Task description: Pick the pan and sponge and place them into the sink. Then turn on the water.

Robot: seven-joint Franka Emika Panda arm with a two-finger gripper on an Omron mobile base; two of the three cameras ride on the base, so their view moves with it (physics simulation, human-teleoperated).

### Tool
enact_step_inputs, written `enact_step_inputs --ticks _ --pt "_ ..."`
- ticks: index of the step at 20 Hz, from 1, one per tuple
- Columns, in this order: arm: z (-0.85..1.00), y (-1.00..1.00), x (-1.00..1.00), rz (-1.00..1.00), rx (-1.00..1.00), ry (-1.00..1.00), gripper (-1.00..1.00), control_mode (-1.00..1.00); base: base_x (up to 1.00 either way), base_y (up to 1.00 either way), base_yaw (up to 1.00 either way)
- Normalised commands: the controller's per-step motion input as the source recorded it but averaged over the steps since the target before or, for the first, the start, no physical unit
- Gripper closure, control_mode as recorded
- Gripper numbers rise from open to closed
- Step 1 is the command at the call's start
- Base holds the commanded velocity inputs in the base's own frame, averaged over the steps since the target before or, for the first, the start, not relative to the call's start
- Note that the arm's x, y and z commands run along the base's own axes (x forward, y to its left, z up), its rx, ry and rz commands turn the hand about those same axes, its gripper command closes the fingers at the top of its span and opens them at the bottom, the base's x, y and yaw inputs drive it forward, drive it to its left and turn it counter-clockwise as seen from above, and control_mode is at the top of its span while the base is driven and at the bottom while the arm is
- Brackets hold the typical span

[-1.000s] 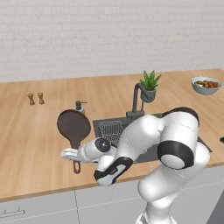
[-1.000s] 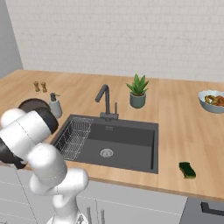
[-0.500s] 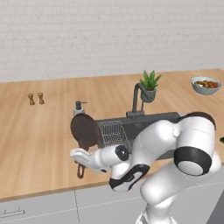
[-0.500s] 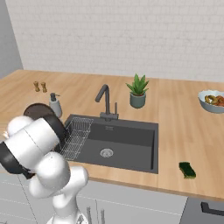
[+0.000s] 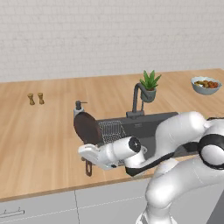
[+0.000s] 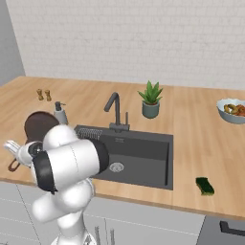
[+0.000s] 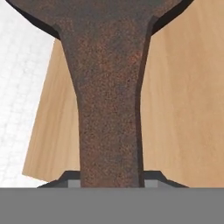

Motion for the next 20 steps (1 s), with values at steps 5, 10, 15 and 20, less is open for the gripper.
enact_step_inputs --ticks 5,10,15,20 --pt "1.00 0.00 -0.11 -0.09 -0.20 0.06 1.00 -1.00 0.00 0.00 0.00" --pt "1.00 -0.02 -0.29 -0.04 -0.21 -0.01 1.00 -1.00 0.00 0.00 0.00" --pt "1.00 -0.26 -0.66 -0.01 -0.01 -0.38 1.00 -1.00 0.00 0.00 0.00" --pt "0.97 -0.27 -0.77 -0.04 0.01 -0.49 1.00 -1.00 0.00 0.00 0.00"
